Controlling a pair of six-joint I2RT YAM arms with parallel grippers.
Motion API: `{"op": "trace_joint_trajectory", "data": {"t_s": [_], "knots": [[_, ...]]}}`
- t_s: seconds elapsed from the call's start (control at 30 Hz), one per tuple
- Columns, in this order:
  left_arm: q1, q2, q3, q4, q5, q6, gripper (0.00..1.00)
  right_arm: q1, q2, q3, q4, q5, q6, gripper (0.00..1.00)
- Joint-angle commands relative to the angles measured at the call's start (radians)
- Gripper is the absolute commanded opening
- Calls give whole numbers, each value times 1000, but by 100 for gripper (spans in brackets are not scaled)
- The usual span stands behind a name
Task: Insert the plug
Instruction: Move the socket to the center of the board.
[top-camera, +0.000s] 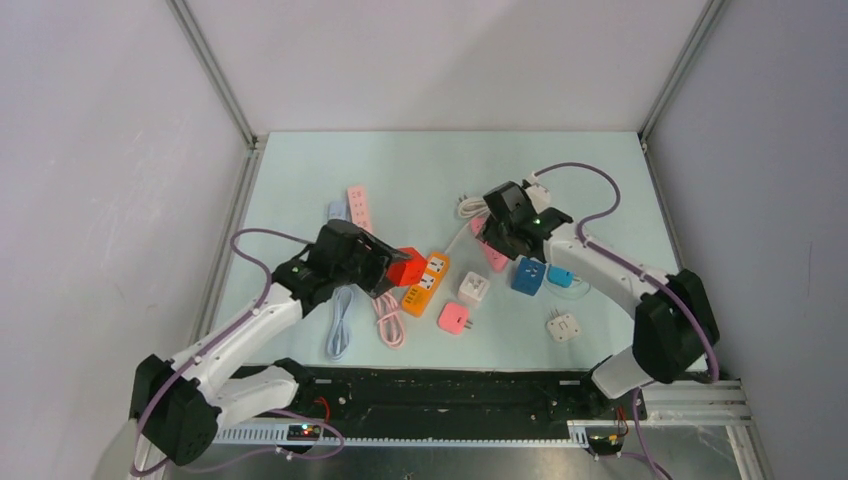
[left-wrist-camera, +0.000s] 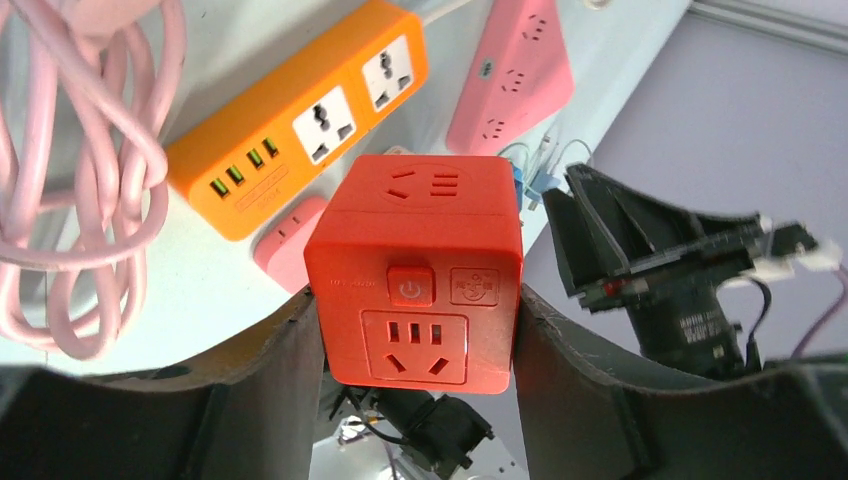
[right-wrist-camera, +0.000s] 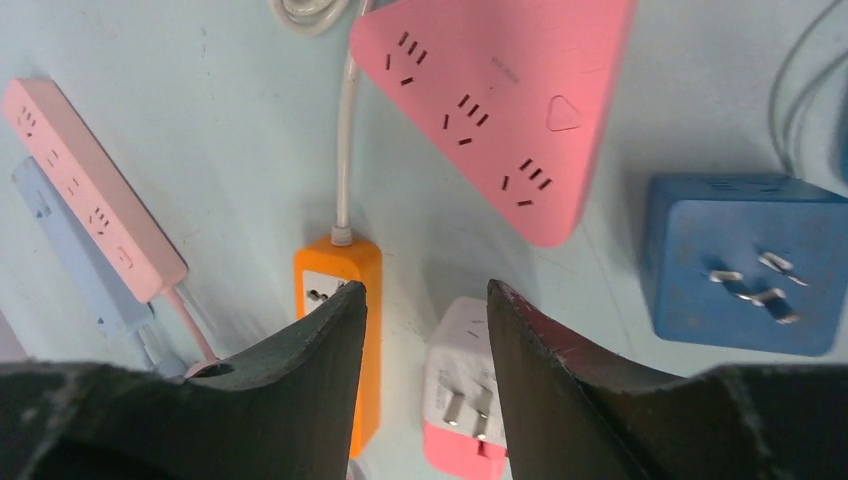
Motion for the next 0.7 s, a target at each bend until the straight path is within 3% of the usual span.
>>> {"op": "trace_joint_trajectory", "data": {"t_s": [0.0, 0.1, 0.17, 0.27, 0.33, 0.67], "knots": [[-42, 35, 95, -80, -99, -149, 0, 1, -132, -67, -32, 89, -27, 52], [-53, 93, 131, -135, -100, -118, 0, -1, -214, -151, 53, 51, -156, 52], [-51, 114, 143, -165, -89, -83, 0, 11, -244, -189, 150, -64, -285, 52], [-17, 84, 149, -194, -156, 8, 0, 59, -230, -193, 237, -239, -421, 49], [16, 59, 162, -204, -193, 60, 0, 124, -196, -180, 269, -261, -482, 46], [145, -27, 222, -303, -242, 349, 0, 335, 106, -18, 174, -176, -556, 2]]}}
